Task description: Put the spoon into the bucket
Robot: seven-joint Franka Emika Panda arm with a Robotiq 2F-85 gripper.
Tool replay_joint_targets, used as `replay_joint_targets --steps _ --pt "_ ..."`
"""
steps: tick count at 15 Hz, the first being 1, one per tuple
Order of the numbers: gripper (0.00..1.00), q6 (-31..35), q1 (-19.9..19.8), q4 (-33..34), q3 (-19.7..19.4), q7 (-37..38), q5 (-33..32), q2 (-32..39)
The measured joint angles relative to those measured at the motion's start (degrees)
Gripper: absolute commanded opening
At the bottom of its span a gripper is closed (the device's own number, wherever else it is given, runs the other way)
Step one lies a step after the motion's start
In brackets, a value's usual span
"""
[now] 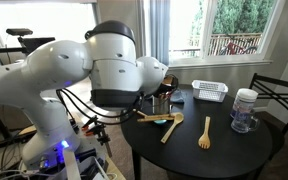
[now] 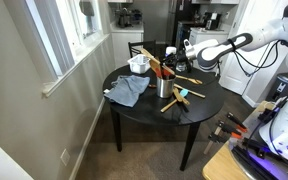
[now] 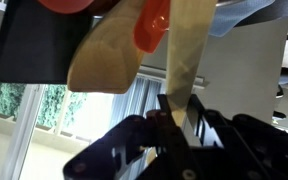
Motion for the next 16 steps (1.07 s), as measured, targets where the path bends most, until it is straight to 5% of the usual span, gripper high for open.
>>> replay_joint_targets --steps 10,16 --pt "0.11 -1.5 -2.5 3.7 0.0 -0.4 -11.7 10.9" --pt "0.11 -0.9 -2.4 3.4 0.0 -0.4 -13.4 11.7"
